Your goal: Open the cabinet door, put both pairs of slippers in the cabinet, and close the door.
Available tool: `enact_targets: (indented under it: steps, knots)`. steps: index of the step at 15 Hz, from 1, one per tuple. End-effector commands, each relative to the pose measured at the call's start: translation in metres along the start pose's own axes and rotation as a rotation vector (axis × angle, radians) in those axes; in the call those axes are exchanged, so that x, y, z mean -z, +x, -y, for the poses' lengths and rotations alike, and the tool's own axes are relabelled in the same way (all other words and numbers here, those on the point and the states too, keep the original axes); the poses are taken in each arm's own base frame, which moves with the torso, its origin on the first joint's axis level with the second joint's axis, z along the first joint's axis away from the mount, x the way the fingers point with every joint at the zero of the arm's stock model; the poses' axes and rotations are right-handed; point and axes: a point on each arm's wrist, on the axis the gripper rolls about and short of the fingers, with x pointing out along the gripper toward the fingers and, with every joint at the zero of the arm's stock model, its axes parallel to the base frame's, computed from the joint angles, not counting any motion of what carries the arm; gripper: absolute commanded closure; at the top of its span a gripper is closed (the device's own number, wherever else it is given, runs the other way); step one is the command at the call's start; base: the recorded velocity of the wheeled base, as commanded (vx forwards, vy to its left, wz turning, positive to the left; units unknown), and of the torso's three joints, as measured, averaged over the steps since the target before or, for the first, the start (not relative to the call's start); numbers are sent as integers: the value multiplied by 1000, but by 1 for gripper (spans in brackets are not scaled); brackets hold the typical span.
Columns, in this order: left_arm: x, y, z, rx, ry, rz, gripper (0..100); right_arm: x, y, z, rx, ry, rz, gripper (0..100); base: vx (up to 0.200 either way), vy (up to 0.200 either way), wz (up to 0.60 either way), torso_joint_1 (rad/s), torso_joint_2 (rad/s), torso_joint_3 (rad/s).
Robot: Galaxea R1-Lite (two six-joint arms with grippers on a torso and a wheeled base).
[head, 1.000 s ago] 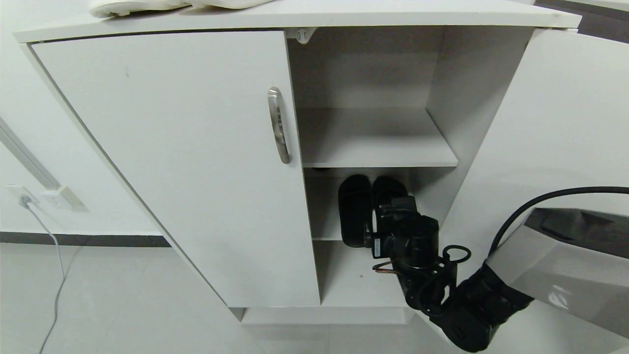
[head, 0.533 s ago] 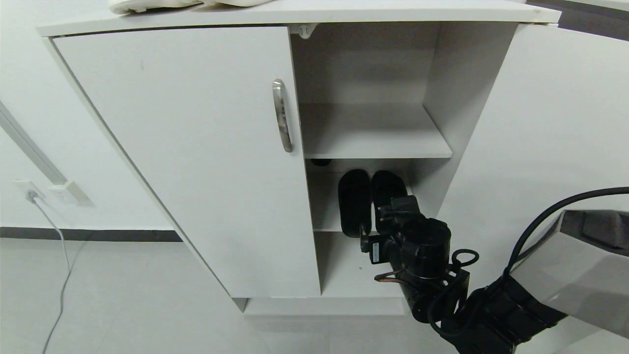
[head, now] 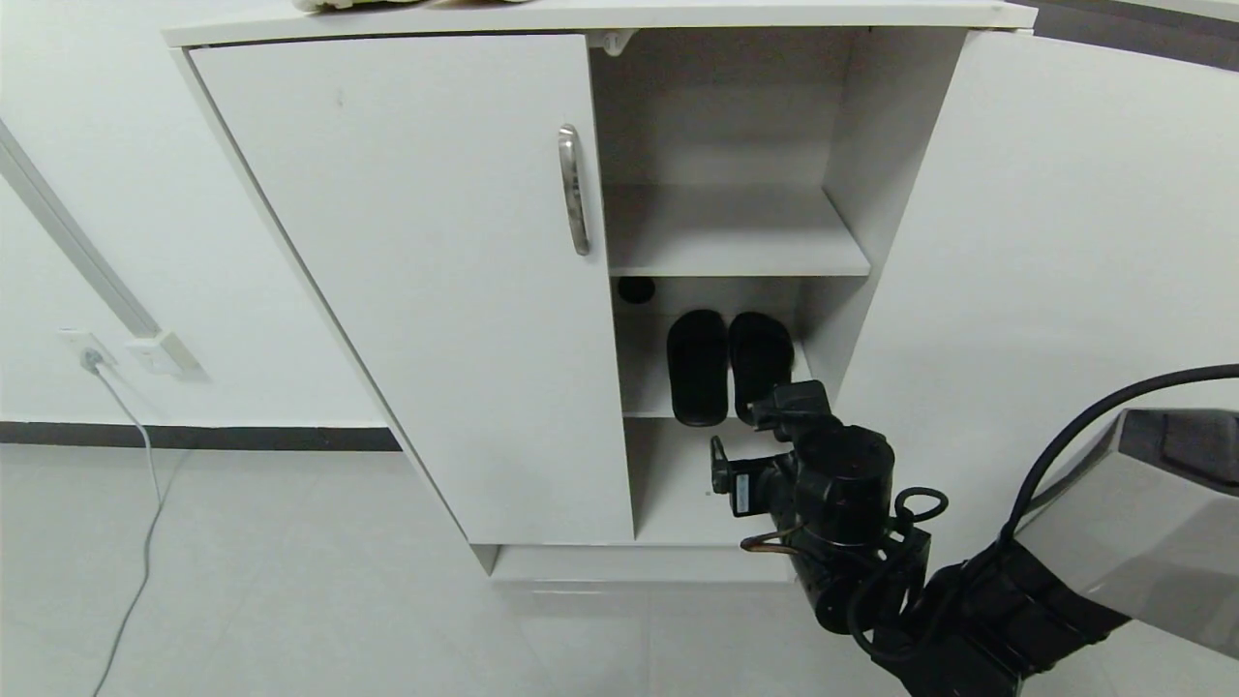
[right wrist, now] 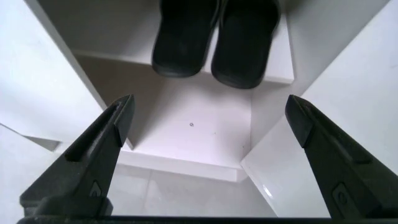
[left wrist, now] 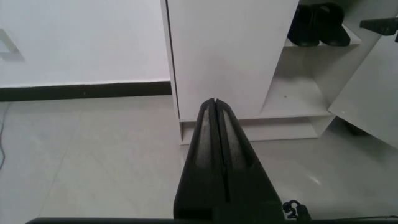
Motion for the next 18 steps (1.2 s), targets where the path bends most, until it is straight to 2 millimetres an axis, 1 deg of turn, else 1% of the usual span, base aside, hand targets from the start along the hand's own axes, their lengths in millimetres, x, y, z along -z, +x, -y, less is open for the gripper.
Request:
enact_targets:
  steps: [1,9,18]
  knots:
    - [0,0,0,0,0,-1,100,-4,-4,1,-3,6,7,0,0,0,0,0,0,0]
    - [0,0,0,2,1,-2,100,-5,-7,0,-9,3,6,0,0,0,0,0,0,13]
    - [0,0,0,2,1,-4,100,-4,-6,1,-3,-4,5,0,0,0,0,2,2,190]
